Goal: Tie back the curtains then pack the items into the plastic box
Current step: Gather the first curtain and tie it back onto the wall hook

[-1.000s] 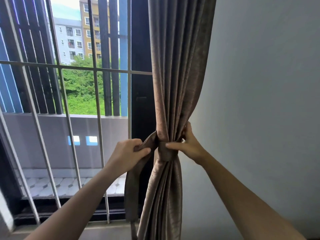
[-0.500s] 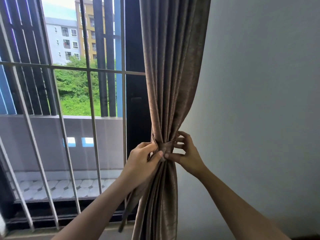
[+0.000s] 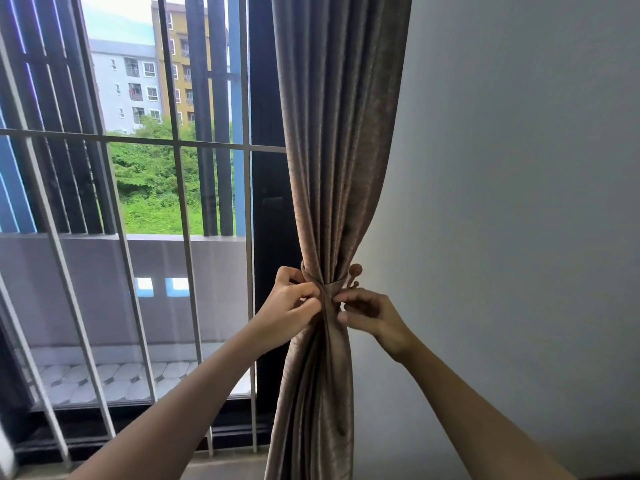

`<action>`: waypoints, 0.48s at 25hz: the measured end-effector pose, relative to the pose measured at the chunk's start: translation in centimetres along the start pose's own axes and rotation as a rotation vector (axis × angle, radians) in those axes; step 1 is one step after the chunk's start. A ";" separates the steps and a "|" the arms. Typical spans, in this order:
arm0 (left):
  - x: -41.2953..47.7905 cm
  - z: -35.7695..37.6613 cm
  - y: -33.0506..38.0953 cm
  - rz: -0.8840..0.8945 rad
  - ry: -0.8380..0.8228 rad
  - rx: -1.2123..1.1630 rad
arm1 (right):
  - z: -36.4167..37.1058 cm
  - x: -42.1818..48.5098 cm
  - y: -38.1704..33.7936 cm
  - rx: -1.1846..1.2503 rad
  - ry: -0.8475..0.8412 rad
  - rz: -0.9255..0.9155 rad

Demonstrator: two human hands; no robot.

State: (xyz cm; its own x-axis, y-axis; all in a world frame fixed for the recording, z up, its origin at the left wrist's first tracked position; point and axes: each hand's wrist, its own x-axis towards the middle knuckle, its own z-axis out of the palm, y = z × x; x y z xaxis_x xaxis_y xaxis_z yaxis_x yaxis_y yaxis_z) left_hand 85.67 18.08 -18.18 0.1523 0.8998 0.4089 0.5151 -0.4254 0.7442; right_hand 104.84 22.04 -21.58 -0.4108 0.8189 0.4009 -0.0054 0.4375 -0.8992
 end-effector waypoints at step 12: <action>1.5 0.6 -2.0 0.007 0.186 -0.089 | 1.2 1.4 0.6 -0.302 0.183 -0.069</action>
State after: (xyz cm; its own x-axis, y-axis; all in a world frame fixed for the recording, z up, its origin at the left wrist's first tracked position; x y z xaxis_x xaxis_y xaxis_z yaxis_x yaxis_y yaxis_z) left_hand 85.42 20.28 -19.38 -0.0075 0.8668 0.4986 0.4367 -0.4457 0.7814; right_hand 103.12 23.02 -21.74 -0.2487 0.8245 0.5082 0.2531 0.5618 -0.7876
